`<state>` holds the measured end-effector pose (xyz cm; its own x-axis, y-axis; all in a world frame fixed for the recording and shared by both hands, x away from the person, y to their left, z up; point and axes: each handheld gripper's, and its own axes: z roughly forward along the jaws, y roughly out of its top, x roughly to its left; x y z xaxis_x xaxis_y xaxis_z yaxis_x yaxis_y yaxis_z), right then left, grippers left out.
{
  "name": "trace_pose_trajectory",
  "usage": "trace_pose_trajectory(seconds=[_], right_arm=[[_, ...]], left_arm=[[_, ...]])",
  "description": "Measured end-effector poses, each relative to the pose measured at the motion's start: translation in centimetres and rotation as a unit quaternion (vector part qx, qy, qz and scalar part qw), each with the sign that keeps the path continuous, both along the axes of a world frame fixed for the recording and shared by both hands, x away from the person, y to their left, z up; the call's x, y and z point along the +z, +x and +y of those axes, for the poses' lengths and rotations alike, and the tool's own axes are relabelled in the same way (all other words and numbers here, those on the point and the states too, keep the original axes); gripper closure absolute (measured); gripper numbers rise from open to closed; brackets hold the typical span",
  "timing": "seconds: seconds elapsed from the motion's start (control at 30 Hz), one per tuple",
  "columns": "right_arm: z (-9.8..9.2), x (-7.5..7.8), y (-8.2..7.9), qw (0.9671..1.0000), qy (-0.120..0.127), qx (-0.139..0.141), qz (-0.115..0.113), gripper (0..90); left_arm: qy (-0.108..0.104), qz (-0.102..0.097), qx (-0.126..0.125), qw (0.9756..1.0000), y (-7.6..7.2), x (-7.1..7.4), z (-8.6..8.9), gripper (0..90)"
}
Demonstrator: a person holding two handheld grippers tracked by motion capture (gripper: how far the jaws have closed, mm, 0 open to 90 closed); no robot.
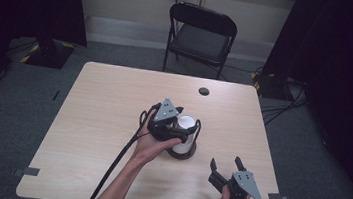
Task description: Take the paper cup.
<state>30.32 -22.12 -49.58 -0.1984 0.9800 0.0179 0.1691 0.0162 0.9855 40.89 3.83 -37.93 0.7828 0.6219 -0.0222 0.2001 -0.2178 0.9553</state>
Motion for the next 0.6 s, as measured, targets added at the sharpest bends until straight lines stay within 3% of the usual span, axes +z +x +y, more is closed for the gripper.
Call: trace_pose_trajectory(seconds=[0.6], right_arm=[[-0.1,0.0,0.0,1.0,0.004,0.001,-0.004,13.8]], left_arm=[[0.027,0.015,0.015,0.9994,1.3,-1.2,-0.6,25.7]])
